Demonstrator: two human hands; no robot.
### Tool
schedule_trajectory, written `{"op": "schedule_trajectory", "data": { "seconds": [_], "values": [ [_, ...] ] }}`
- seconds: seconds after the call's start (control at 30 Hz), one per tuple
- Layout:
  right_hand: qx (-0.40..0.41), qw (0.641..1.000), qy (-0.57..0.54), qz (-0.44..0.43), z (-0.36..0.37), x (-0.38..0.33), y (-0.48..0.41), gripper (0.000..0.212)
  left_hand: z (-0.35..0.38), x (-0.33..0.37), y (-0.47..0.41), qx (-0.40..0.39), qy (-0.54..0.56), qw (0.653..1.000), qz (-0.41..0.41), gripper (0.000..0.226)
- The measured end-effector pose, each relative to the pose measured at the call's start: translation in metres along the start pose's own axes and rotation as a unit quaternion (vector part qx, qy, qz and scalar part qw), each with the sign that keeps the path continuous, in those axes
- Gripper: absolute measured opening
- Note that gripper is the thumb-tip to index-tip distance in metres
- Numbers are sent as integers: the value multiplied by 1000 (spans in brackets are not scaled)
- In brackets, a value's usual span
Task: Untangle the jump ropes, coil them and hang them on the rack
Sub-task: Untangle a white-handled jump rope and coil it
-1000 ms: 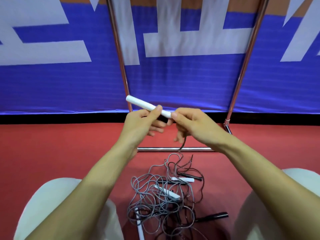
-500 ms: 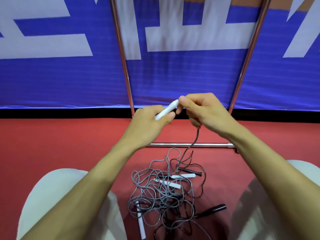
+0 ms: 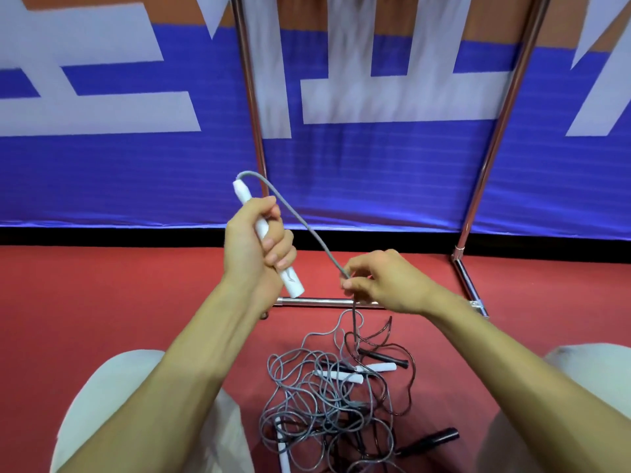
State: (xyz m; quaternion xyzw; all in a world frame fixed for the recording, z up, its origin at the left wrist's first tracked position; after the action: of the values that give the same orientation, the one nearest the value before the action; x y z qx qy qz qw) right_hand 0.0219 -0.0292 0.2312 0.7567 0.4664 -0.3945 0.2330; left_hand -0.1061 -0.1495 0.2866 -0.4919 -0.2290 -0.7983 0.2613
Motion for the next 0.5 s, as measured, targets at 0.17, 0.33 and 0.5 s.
{"op": "schedule_trajectory", "data": {
  "seconds": [0.17,0.33,0.5],
  "values": [
    [189,953,-235,17,-27,-14,1,12,-3,-4,-3,56,-209,976,40,13],
    [284,873,-396,-17,-50,-39,16,12,11,-27,-1,-49,-336,940,19,24],
    [303,788,-532,-68,-68,-56,25,18,25,-55,3,-163,-437,885,4,26]
  ]
}}
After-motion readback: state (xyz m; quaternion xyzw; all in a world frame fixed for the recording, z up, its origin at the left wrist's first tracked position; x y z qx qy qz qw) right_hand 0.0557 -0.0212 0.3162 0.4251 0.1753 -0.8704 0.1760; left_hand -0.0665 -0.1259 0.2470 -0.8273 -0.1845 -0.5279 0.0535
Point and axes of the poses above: each hand's wrist, its own y-axis away from the middle knuckle, its own z-axis out of the palm, x = y × z, the point moved 3 cm from there along -y, towards the middle knuckle, and after that the axes turned 11 degrees about -y, right-handed, at the moved point
